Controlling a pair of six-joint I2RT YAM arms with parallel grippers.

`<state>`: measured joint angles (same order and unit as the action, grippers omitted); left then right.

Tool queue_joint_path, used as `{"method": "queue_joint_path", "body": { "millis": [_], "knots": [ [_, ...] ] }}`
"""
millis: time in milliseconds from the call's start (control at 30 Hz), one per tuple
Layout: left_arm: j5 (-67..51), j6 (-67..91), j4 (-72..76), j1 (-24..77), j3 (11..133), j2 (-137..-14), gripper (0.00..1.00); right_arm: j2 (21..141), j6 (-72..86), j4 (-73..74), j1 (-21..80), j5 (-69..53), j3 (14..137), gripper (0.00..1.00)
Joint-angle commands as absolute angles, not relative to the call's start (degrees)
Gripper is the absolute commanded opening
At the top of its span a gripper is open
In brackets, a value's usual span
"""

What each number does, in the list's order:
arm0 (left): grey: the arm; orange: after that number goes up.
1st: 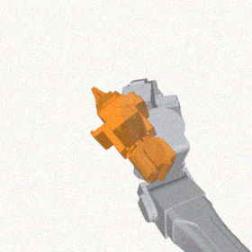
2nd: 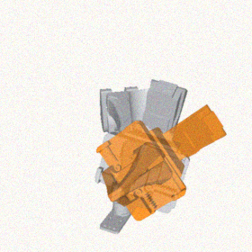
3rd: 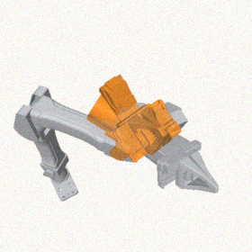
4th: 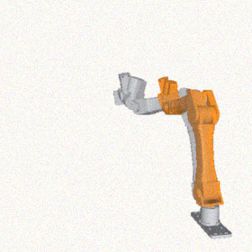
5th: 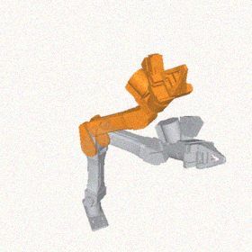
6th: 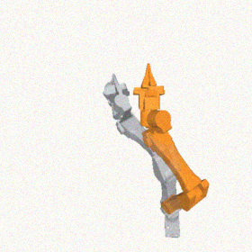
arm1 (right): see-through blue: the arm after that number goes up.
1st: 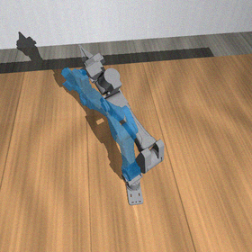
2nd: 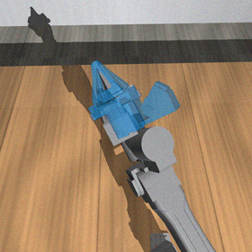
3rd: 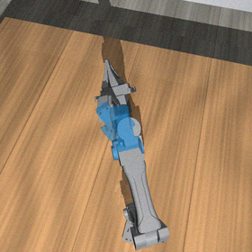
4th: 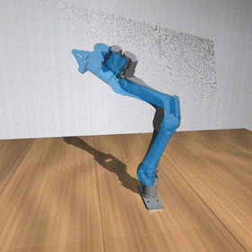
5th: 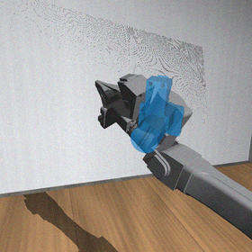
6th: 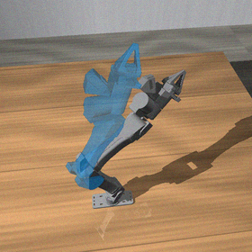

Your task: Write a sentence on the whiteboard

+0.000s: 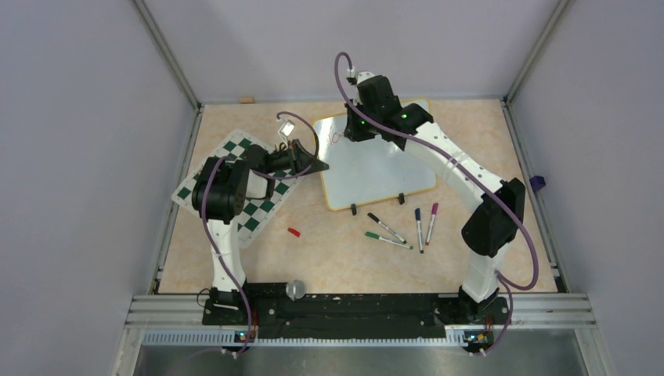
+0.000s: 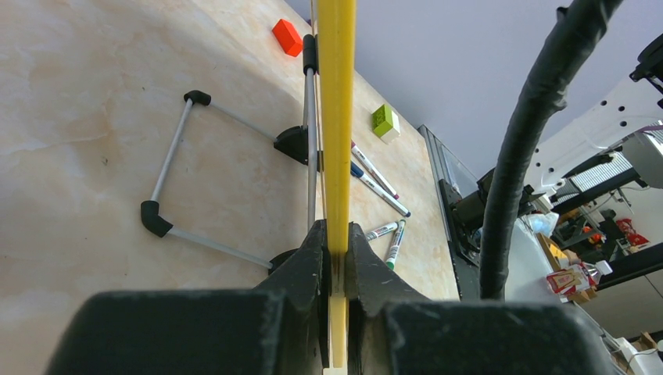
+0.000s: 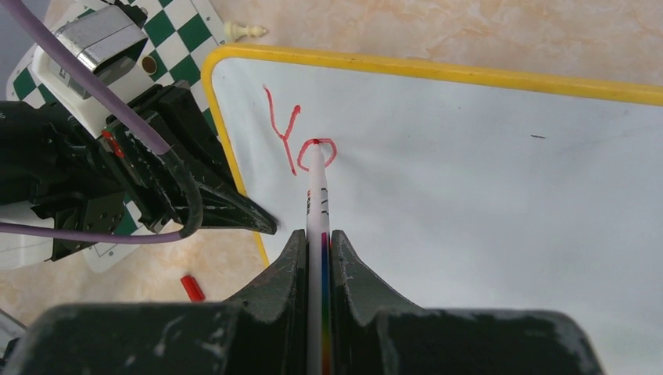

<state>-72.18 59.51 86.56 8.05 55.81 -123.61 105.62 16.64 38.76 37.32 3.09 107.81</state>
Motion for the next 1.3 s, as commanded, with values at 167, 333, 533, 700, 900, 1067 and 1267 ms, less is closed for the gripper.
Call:
{"method": "queue_joint_path", "body": {
  "millis": [167,333,533,700,900,1067,1267],
  "knots": [
    [-78.89,58.8,92.81,9.4,55.37,-120.93,0.0,104.7,17.35,34.43,36.29,-1.08,109.3,0.0],
    [-78.93,58.8,92.81,9.32,55.47,-120.98,0.0,101.14,19.9,30.39,34.22,-4.38,105.69,0.0],
    [-78.93,58.8,92.81,9.32,55.5,-121.0,0.0,98.69,20.13,29.1,33.34,-4.16,102.52,0.0],
    [-78.93,58.8,92.8,9.32,55.46,-120.98,0.0,97.45,19.83,29.08,33.22,-3.53,100.84,0.0],
    [-78.84,58.8,92.81,9.32,55.37,-120.94,0.0,96.4,19.47,29.15,33.2,-3.26,99.56,0.0],
    [-78.81,58.75,92.81,9.32,55.37,-120.92,0.0,96.93,19.33,30.59,33.22,-1.29,99.57,0.0],
    [-78.9,58.8,92.81,9.36,55.37,-120.93,0.0,98.36,19.16,31.26,33.22,-0.48,100.22,0.0]
  ]
}}
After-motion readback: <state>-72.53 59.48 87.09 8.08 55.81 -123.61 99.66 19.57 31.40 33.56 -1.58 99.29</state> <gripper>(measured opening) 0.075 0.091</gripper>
